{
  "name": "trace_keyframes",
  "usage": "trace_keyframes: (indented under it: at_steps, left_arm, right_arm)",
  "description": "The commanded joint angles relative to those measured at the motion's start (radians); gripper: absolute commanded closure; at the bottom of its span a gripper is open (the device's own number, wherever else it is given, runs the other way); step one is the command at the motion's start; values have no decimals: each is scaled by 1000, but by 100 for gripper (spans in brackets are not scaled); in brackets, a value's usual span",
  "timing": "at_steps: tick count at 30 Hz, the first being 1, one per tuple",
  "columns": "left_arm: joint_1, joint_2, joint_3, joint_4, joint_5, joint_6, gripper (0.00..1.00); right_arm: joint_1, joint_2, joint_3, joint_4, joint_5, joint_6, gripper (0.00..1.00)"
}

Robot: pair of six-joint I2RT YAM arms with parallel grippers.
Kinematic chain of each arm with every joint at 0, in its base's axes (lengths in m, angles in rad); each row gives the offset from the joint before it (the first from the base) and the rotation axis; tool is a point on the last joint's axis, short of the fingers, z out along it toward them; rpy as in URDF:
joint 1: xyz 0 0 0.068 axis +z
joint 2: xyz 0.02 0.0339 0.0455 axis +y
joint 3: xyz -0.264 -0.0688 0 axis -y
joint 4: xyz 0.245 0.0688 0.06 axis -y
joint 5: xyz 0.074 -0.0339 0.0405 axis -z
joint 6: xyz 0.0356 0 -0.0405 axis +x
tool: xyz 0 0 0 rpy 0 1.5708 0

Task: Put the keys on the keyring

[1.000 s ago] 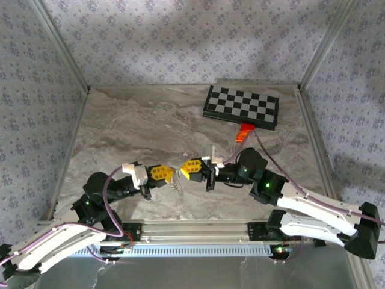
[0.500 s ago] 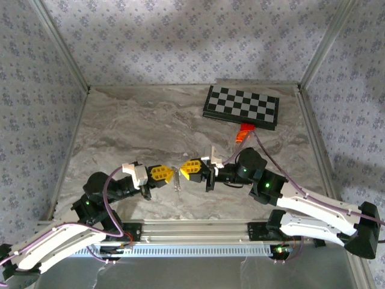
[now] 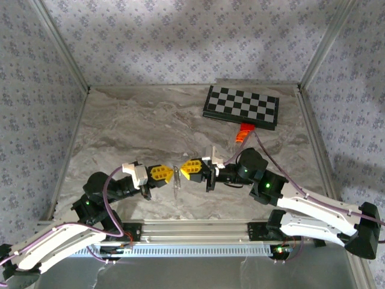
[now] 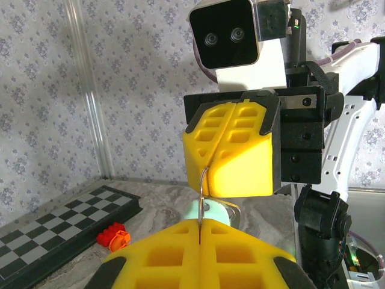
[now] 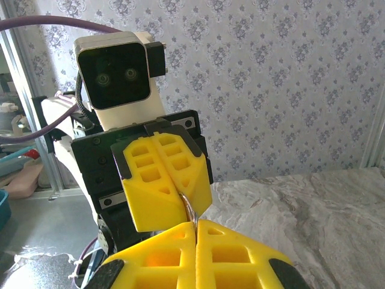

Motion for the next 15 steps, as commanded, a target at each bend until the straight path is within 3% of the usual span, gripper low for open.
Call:
trace_keyframes:
  at_steps: [1, 15]
  left_arm:
    - [-4, 4, 37, 36, 18, -4, 100]
    - [-4, 4, 41, 36, 23, -2, 100]
  right_arm:
    - [3, -6, 1, 28, -17, -8, 100]
    - [5, 10, 14, 13, -14, -17, 100]
